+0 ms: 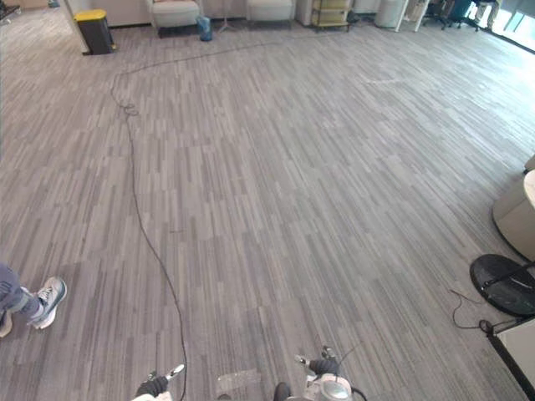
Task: Pick up cushions and gather them together orderly.
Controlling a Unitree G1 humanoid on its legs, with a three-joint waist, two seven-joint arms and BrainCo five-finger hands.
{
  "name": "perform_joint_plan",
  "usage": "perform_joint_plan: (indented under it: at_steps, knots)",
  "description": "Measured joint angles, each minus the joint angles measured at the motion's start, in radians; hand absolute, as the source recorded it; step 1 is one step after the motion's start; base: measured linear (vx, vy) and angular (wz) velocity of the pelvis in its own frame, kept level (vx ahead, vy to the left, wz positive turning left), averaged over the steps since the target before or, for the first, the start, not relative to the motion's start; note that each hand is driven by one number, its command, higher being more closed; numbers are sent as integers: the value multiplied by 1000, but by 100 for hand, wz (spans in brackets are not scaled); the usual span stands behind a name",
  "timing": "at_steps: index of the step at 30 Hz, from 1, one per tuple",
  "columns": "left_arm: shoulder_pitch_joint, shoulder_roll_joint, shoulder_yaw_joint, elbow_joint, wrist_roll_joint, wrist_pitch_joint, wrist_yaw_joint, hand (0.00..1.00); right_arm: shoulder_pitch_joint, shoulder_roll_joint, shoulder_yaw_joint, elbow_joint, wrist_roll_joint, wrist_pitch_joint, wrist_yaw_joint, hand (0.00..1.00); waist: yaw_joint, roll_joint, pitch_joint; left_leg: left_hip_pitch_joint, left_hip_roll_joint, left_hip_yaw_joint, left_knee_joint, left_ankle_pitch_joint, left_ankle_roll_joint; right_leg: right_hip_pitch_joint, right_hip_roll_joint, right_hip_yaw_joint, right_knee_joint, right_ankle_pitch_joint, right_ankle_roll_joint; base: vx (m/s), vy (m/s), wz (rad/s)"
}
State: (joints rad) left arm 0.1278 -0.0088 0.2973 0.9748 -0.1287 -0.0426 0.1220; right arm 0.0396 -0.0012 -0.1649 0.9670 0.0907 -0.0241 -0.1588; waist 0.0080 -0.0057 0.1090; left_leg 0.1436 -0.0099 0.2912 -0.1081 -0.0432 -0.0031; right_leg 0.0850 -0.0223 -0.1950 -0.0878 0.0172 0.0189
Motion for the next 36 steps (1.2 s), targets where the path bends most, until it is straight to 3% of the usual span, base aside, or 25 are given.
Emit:
perform_joint_plan:
  at_steps: [13,36]
  knots:
    - [-33,24,-44,55,32,6,-19,0,-31,4,-106,76,46,8,4,0,4,-1,2,-3,-14,-42,4,2,3,14,-14,-34,0,-6,9,2,-2,9]
    - [-56,44,-90,58,67,10,-32,0,-39,0,-106,80,67,7,11,0,2,-10,30,-26,-16,-48,4,4,8,-6,-16,-37,0,-5,12,-24,-5,0]
